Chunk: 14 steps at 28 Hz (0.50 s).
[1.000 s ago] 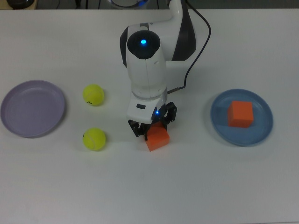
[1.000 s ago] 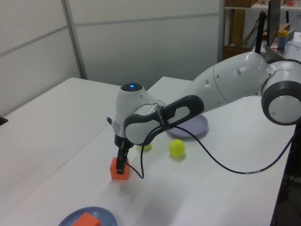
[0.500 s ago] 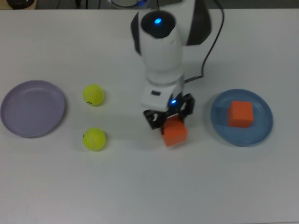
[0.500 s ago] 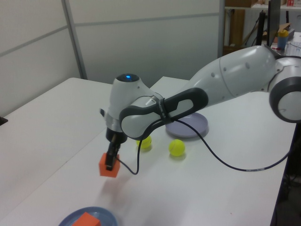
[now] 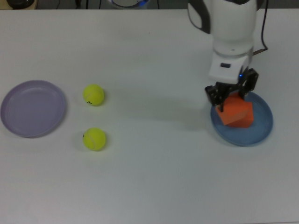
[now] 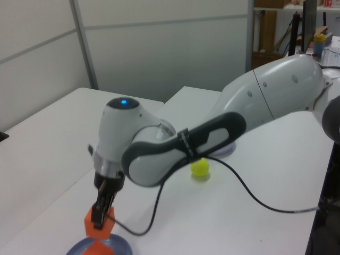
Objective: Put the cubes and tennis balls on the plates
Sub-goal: 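Lift the second cube and carry it over the blue plate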
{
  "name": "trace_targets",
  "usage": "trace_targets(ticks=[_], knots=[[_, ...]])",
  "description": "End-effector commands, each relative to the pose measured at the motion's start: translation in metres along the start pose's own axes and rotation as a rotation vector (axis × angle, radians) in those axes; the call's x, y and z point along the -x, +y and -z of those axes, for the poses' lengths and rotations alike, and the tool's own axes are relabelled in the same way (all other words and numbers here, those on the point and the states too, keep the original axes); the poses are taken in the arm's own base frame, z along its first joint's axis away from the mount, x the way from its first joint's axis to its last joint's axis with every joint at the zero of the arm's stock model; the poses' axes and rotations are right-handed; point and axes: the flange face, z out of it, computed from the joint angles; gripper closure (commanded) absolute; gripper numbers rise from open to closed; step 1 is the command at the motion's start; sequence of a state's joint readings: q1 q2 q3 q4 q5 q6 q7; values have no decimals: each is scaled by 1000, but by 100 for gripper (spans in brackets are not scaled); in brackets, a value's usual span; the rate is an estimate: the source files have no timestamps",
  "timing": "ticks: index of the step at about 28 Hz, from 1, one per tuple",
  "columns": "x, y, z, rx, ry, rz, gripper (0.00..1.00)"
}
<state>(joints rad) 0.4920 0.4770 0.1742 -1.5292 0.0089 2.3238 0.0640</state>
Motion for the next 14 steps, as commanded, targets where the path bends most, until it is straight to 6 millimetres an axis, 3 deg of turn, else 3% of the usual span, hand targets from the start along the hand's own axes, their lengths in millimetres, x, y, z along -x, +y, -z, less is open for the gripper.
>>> trace_targets(ticks=[1, 5, 13, 14], knots=[[7, -26, -4, 24, -16, -2, 100], [9, -41, -7, 34, -16, 8, 100], [5, -48, -13, 33, -11, 5, 100], [4, -48, -13, 35, -11, 7, 96]])
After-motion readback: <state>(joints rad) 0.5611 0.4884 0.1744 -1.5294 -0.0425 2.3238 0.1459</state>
